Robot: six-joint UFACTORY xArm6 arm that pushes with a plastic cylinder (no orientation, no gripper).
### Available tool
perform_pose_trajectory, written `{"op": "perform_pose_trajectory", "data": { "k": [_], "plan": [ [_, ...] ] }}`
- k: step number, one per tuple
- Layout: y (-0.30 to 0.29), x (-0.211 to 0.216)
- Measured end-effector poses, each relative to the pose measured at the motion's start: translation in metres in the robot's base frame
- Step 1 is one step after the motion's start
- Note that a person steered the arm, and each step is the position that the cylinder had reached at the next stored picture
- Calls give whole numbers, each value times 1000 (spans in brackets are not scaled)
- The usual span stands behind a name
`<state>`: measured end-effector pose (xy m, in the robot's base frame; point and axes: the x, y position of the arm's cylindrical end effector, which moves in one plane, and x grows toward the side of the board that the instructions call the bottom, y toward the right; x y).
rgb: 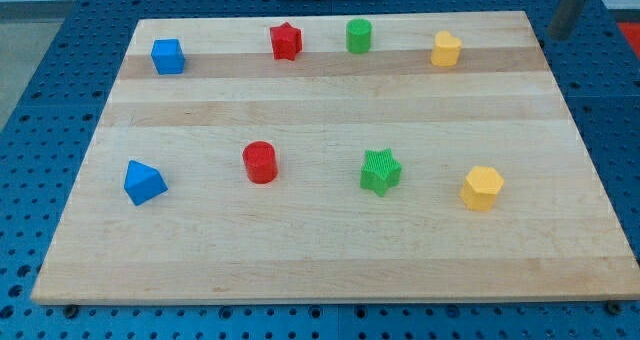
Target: Move your arm to the top side of the green circle
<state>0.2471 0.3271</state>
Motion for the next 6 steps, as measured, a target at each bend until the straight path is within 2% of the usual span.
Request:
{"op": "perform_pose_trajectory", "data": {
  "k": [1, 3, 4, 5, 6],
  "plan": [
    [-3, 0],
    [-91, -16],
    [-94, -21],
    [-118, -44],
    [-151, -44]
  ]
}}
